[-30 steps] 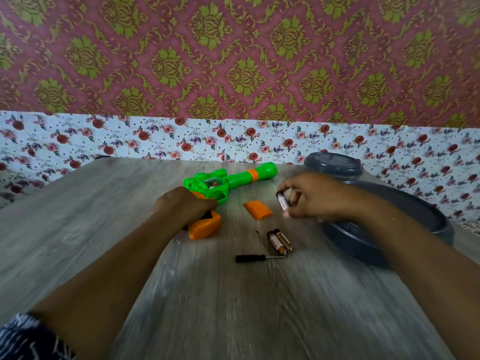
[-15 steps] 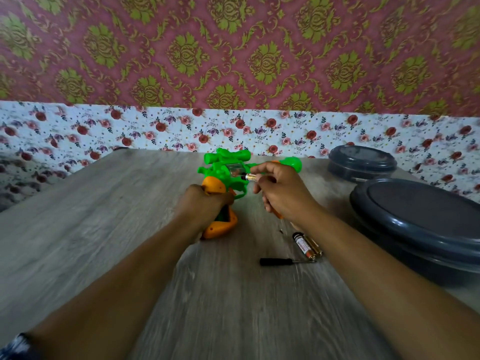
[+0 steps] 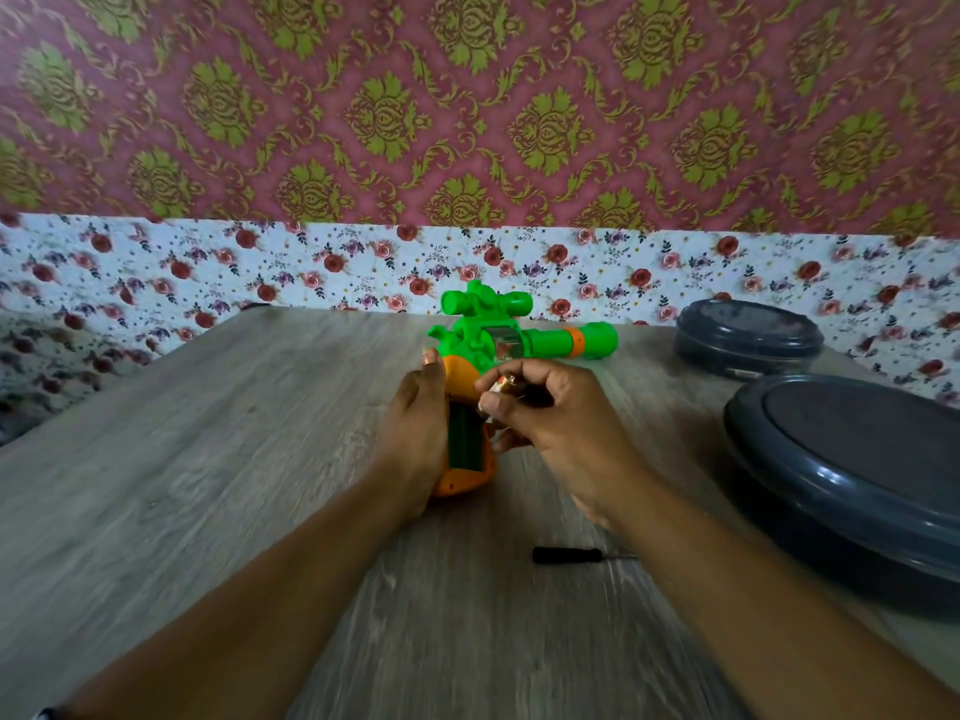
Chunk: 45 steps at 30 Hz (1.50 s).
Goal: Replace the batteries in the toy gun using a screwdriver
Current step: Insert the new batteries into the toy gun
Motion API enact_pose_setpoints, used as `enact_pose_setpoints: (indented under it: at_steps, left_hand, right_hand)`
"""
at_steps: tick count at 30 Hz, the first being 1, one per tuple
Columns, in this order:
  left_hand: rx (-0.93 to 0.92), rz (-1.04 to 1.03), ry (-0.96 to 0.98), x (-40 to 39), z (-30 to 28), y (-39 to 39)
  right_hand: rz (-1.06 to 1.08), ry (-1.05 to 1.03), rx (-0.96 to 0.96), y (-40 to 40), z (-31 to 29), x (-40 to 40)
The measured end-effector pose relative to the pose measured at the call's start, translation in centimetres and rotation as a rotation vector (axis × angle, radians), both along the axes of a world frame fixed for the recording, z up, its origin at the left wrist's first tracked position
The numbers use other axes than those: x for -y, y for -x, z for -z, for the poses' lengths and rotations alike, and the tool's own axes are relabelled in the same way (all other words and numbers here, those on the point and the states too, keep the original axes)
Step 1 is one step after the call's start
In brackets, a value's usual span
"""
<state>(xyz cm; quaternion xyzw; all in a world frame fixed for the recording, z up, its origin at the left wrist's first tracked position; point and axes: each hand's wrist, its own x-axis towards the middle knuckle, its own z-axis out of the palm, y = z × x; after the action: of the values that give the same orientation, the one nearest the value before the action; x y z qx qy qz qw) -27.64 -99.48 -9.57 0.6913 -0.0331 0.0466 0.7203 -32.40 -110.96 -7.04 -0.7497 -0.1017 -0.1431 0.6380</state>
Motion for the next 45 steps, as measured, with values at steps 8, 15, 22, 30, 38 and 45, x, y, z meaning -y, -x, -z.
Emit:
enact_pose_setpoints:
  at_steps: [8,15,22,30,38,45]
  left_hand:
    - [0.032,-0.032,-0.027,0.1,-0.2,0.2]
    - [0.043,-0.039,-0.027,0.1,-0.4,0.6]
    - [0.122,-0.063,-0.068,0.1,-0.1,0.6]
    - [0.158,-0.085,-0.085,0.0,0.0,0.5]
    - [0.132,-0.080,-0.063,-0.1,-0.2,0.6]
    - [0.131,-0.074,-0.050,-0.2,0.0,0.2]
  right_hand:
    - [0.330,0.371,0.194,-0.1,1.7,-0.6]
    - [0.319,0.522,0.303,0.3,1.9,-0.7]
    - [0.344,0.608,0.361,0.0,1.9,-0.7]
    - [0.291,0.706,0.364,0.3,1.6,-1.0]
    - [0.269,0.744,0.323,0.7,1.5,-1.2]
    - [0.255,0.783,0.309,1.1,1.2,-1.4]
